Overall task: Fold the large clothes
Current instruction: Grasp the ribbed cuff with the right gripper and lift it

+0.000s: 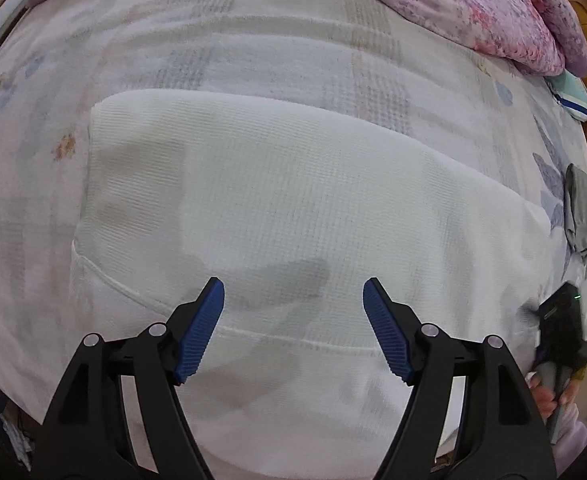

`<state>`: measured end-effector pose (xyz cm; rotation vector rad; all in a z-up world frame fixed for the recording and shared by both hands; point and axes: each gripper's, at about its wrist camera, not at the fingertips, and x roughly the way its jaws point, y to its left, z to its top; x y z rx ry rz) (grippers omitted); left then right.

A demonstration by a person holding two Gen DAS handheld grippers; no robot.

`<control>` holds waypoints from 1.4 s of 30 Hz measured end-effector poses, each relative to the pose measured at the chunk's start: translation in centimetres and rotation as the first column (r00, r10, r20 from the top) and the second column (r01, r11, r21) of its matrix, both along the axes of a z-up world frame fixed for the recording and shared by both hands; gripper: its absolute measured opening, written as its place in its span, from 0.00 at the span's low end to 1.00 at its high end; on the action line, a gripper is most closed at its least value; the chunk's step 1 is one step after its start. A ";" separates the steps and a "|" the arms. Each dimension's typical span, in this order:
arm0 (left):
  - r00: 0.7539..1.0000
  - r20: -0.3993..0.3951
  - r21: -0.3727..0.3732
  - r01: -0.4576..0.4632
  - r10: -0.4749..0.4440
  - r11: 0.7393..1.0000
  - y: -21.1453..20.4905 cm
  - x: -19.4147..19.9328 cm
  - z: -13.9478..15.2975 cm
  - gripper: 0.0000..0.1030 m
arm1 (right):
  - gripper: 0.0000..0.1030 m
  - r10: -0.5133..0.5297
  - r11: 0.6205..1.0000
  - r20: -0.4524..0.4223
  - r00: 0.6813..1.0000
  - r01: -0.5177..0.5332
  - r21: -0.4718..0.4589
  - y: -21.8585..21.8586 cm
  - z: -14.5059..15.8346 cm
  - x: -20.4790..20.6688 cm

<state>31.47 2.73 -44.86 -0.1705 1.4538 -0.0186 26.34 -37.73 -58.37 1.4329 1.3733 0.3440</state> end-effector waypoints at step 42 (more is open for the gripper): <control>0.883 -0.381 0.059 0.319 -0.274 0.946 -10.0 10.6 -7.9 0.00 | 0.22 0.185 0.811 -0.158 0.970 -0.242 -0.533 7.5 8.6 -1.9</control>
